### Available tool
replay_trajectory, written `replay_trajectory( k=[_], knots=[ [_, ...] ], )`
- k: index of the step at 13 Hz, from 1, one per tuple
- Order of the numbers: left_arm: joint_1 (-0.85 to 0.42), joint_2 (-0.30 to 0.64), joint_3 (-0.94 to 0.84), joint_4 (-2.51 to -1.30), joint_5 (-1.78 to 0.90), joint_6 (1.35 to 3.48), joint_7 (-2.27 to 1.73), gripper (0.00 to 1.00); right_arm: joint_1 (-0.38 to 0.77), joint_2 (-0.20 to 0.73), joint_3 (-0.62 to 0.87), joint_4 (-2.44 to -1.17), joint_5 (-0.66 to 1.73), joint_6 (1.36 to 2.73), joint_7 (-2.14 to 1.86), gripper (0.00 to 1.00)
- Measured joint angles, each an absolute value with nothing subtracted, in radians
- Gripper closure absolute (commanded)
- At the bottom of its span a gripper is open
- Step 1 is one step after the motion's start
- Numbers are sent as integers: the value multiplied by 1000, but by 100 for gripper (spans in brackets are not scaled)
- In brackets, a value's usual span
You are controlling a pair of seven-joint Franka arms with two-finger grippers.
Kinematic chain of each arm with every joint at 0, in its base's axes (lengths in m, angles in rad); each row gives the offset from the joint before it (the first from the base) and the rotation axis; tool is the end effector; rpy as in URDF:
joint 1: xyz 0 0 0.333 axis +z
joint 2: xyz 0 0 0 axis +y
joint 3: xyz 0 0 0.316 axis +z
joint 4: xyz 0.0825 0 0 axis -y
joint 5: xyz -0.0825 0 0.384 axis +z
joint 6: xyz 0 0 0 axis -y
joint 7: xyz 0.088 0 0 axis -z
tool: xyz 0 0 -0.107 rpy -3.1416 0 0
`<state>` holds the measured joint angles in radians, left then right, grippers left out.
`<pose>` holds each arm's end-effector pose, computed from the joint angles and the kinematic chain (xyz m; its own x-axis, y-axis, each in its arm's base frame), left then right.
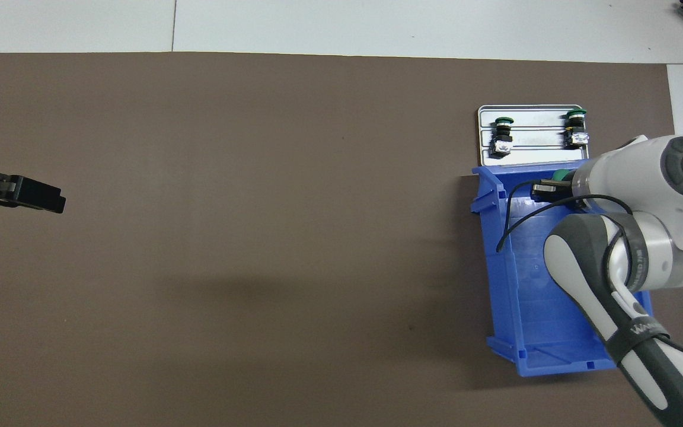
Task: Place and press button with both arms
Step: 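Lower the green button into the blue bin and open the right gripper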
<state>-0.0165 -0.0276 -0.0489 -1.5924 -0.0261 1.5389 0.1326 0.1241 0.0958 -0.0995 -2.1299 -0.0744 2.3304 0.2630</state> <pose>0.5411 -0.0387 0.6267 0.9801 -0.1974 -0.0224 -0.1968 -0.9801 0.0280 0.5657 0.0133 0.3743 0.9758 -0.1843 0.1172 -0.1900 -0.9810 0.0393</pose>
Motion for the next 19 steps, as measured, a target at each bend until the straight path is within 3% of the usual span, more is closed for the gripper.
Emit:
replay_trajectory(
  k=[5, 8, 12, 15, 18, 19],
  knots=[
    [-16, -28, -49, -1592, -26, 1539, 133, 0, 124, 97, -98, -2263, -74, 2532, 266, 100],
    [-16, -28, -49, -1592, -26, 1539, 133, 0, 124, 98, -98, -2291, -74, 2556, 270, 87],
    [-16, -28, -49, -1592, -26, 1539, 133, 0, 124, 100, -98, -2311, -74, 2582, 273, 81],
    [-16, -28, -49, -1592, -26, 1539, 133, 0, 124, 103, -98, -2323, -74, 2601, 279, 62],
    [-16, -28, -49, -1592, -26, 1539, 133, 0, 124, 103, -98, -2325, -74, 2602, 281, 29],
    [-16, -28, -49, -1592, -26, 1539, 133, 0, 124, 103, -98, -2325, -74, 2602, 282, 28]
  ],
)
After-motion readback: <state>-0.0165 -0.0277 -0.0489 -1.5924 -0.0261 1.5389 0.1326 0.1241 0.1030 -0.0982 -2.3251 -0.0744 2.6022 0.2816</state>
